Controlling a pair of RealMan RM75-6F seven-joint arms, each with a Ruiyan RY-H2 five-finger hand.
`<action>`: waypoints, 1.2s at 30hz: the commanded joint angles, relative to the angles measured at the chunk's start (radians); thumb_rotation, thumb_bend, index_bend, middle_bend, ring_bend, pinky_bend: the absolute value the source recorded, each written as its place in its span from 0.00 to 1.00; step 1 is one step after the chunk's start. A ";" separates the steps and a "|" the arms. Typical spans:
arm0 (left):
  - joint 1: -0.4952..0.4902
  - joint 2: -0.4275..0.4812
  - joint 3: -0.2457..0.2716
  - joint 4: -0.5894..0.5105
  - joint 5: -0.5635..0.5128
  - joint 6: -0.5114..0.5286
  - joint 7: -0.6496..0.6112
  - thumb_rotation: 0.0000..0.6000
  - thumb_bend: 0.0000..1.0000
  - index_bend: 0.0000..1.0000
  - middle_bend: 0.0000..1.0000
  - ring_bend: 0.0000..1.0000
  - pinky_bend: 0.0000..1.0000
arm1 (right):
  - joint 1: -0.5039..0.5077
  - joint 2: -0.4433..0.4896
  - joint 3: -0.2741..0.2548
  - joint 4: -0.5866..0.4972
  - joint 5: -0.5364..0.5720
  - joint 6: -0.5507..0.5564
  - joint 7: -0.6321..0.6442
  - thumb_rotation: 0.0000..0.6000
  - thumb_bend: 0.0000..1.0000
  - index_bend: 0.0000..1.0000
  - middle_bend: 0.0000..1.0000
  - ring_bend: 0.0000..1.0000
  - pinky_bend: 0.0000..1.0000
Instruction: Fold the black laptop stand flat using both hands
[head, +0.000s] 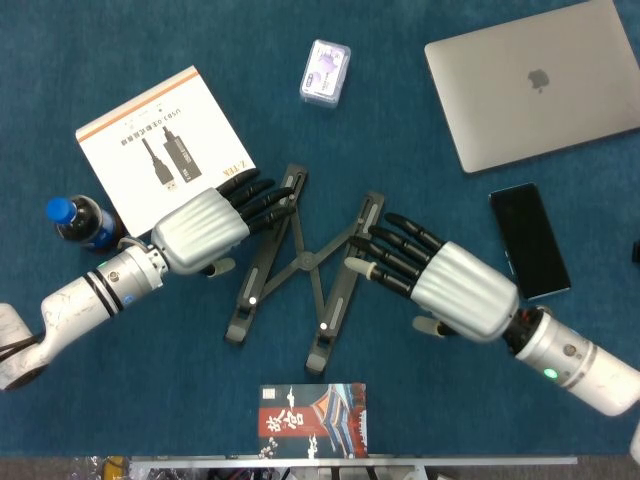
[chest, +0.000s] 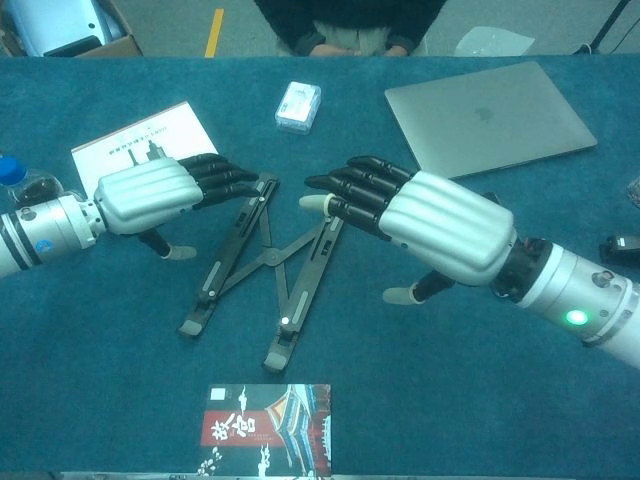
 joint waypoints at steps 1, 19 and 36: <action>-0.003 -0.015 0.009 0.025 -0.003 0.004 -0.008 1.00 0.21 0.00 0.00 0.00 0.00 | 0.005 -0.011 0.010 0.008 0.013 -0.011 -0.001 1.00 0.04 0.00 0.00 0.00 0.00; 0.019 -0.068 0.036 0.046 -0.034 0.027 -0.010 1.00 0.21 0.00 0.00 0.00 0.00 | 0.009 0.010 -0.004 -0.019 0.032 -0.014 0.079 1.00 0.04 0.00 0.00 0.00 0.00; 0.005 -0.095 0.025 -0.048 -0.073 -0.020 0.041 1.00 0.21 0.00 0.00 0.00 0.00 | -0.005 0.046 -0.017 -0.021 0.030 0.016 0.127 1.00 0.04 0.00 0.00 0.00 0.00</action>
